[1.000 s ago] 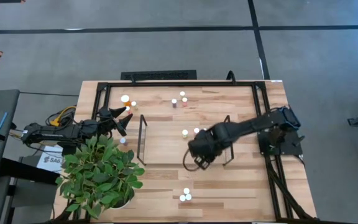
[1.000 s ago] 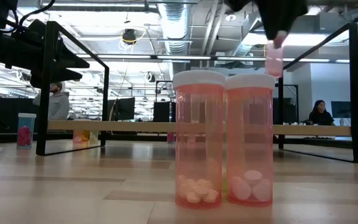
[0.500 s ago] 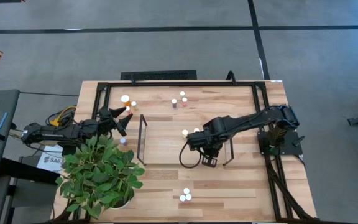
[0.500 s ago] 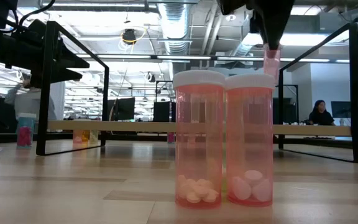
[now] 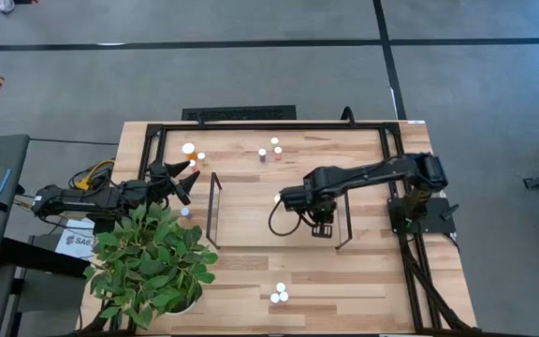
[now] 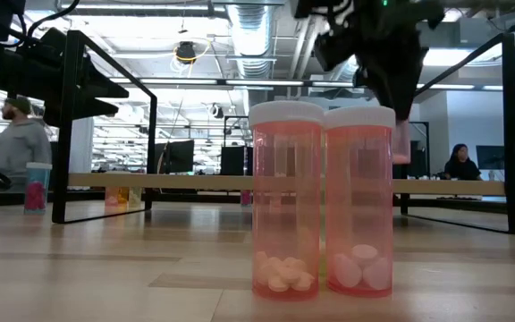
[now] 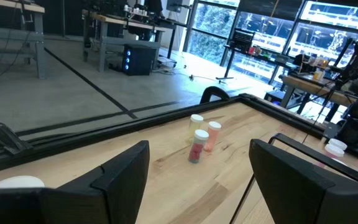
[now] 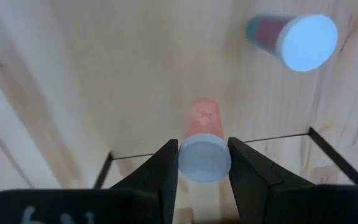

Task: Pick and place medicine bottles onto shelf by color
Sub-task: Put the red pill bottle on the shelf, then put the orange pill bottle on the shelf

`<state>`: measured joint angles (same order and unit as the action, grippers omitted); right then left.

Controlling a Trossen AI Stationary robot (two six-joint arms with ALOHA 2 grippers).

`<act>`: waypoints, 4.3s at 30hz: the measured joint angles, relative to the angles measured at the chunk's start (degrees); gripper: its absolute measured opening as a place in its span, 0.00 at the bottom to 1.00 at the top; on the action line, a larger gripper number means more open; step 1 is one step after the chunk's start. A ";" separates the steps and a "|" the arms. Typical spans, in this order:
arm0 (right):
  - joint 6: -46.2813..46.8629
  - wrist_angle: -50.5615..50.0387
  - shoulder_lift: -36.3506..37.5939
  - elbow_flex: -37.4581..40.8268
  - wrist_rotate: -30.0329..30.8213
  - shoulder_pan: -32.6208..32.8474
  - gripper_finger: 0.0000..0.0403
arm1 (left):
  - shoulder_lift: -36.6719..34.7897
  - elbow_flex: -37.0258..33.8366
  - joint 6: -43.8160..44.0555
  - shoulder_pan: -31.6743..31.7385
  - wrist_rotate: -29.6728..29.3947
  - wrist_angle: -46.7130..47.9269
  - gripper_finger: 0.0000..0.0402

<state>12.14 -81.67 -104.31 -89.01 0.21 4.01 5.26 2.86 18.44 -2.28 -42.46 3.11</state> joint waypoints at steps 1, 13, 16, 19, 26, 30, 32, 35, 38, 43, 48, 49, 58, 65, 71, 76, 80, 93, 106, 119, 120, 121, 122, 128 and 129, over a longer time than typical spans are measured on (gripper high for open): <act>-0.48 0.41 0.00 0.79 -0.02 -0.55 0.34 | 0.00 0.01 0.00 0.00 0.00 -0.01 0.66; -4.32 4.43 1.38 6.84 -2.67 -4.66 0.34 | 0.00 0.01 0.00 0.00 0.02 -0.02 0.66; -5.17 5.41 1.86 6.75 -2.29 -5.23 0.34 | 0.00 0.00 0.00 0.00 0.00 -0.02 0.66; -6.13 6.18 2.35 6.79 -1.77 -6.21 0.34 | 0.00 0.02 0.00 0.00 0.00 -0.01 0.66; -8.19 7.74 2.38 6.78 -1.44 -8.70 0.34 | 0.00 0.01 0.00 0.02 0.00 -0.01 0.66; -9.00 8.74 2.36 6.78 -1.44 -9.19 0.34 | 0.00 0.02 0.00 0.01 0.00 -0.01 0.66; -9.62 8.89 2.36 6.78 -1.46 -9.49 0.34 | 0.00 0.01 0.00 0.01 0.02 -0.01 0.66; -9.81 8.88 2.36 6.78 -1.51 -9.53 0.34 | 0.00 0.02 0.00 0.02 0.00 0.00 0.66; -9.89 8.97 2.36 6.78 -1.53 -9.53 0.34 | 0.00 0.01 0.00 0.01 0.01 0.00 0.66; -10.34 8.92 2.36 6.78 -1.60 -9.77 0.34 | 0.00 0.00 0.00 0.01 0.01 -0.01 0.66; -10.70 9.27 2.36 6.78 -1.81 -9.77 0.35 | 0.00 0.02 0.00 0.01 0.00 -0.01 0.66; -10.71 9.27 2.36 6.78 -1.88 -9.77 0.35 | 0.00 0.02 0.00 0.02 0.00 0.00 0.66; -10.75 9.53 2.36 6.78 -2.99 -9.75 0.40 | 0.00 0.00 0.00 0.01 0.00 0.00 0.66; -10.73 9.95 2.36 6.78 -3.05 -9.62 0.43 | 0.00 0.02 0.00 0.01 0.01 -0.02 0.66; -10.71 9.90 2.34 6.78 -3.15 -9.62 0.46 | 0.00 0.01 0.00 0.00 0.01 0.00 0.66; -10.29 9.25 2.34 6.78 -3.15 -9.62 0.50 | 0.00 0.02 0.00 0.00 0.00 0.00 0.66; -10.03 8.28 2.34 6.78 -3.13 -9.62 0.53 | 0.00 0.02 0.00 0.02 0.00 0.00 0.66; -8.96 2.91 2.27 1.66 -1.21 -9.33 0.56 | 0.00 0.01 0.00 0.00 0.01 -0.01 0.66; 4.74 -4.01 2.27 -11.73 0.06 -12.59 0.55 | 0.00 0.00 0.00 0.00 0.02 0.00 0.66; 23.05 -5.19 2.13 -16.37 -0.18 -16.17 0.54 | 0.00 0.01 0.00 0.00 0.01 0.00 0.66; 24.97 -4.79 1.98 -16.39 -0.16 -16.17 0.54 | 0.00 0.00 0.00 0.00 0.01 0.00 0.66; 26.74 -4.39 1.84 -16.38 -0.13 -16.17 0.54 | 0.00 0.01 0.00 0.01 0.02 0.00 0.66; 28.23 -3.76 1.77 -16.35 -0.12 -16.19 0.54 | 0.00 0.00 0.00 0.00 0.00 -0.01 0.66; 35.55 2.41 1.84 -16.37 1.21 -16.00 0.54 | 0.00 0.01 0.00 0.02 0.02 0.00 0.66; 37.16 3.29 1.84 -16.37 2.24 -16.00 0.54 | 0.00 0.01 0.00 0.00 0.02 0.00 0.66</act>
<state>49.30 -78.39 -102.48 -105.38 2.45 -11.99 5.26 2.87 18.44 -2.28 -42.44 3.11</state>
